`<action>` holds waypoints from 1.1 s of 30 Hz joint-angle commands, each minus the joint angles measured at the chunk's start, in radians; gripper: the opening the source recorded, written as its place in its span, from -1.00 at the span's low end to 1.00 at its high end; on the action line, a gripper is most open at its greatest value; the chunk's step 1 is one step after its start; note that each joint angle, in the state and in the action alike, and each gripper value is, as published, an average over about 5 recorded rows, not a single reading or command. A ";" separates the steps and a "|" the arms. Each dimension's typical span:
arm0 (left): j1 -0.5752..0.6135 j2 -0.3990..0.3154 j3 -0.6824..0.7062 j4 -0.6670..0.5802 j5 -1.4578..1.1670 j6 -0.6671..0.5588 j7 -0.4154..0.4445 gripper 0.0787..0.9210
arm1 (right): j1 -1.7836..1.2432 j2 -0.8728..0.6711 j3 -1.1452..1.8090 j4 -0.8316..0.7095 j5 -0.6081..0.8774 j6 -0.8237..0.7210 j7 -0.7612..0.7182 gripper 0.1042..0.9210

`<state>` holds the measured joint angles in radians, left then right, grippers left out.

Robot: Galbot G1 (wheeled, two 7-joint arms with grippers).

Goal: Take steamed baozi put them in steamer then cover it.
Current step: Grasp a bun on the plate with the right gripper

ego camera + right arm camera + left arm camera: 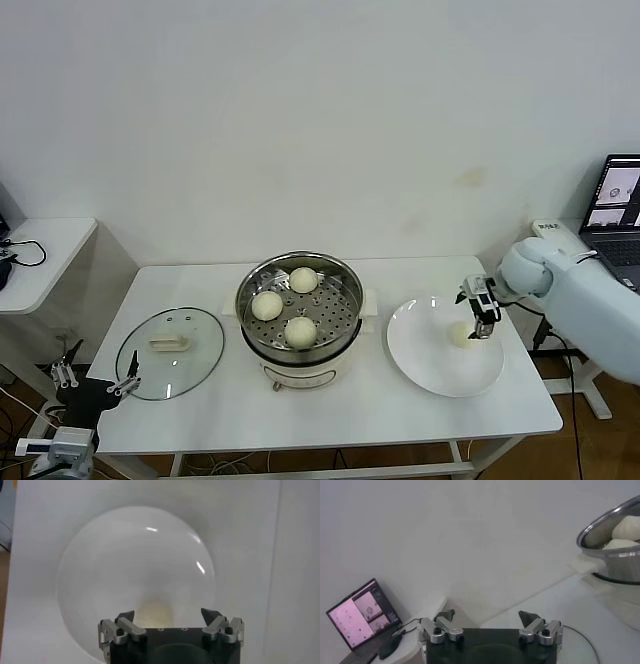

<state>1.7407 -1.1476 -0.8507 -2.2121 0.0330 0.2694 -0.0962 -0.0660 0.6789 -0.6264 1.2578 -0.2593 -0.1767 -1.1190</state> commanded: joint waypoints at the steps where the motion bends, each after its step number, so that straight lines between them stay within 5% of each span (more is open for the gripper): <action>1: 0.003 0.001 -0.001 -0.001 0.002 0.001 0.000 0.77 | -0.122 0.066 0.112 -0.137 -0.095 0.025 0.004 0.76; 22: 0.009 -0.002 -0.009 -0.006 0.002 0.006 0.001 0.77 | -0.127 0.190 0.182 -0.312 -0.180 0.042 0.042 0.75; 33: 0.006 -0.005 -0.008 -0.010 0.005 0.005 0.000 0.77 | -0.142 0.191 0.185 -0.320 -0.188 0.041 0.035 0.52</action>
<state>1.7460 -1.1523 -0.8593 -2.2213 0.0362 0.2753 -0.0959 -0.1990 0.8532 -0.4492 0.9670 -0.4312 -0.1355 -1.0855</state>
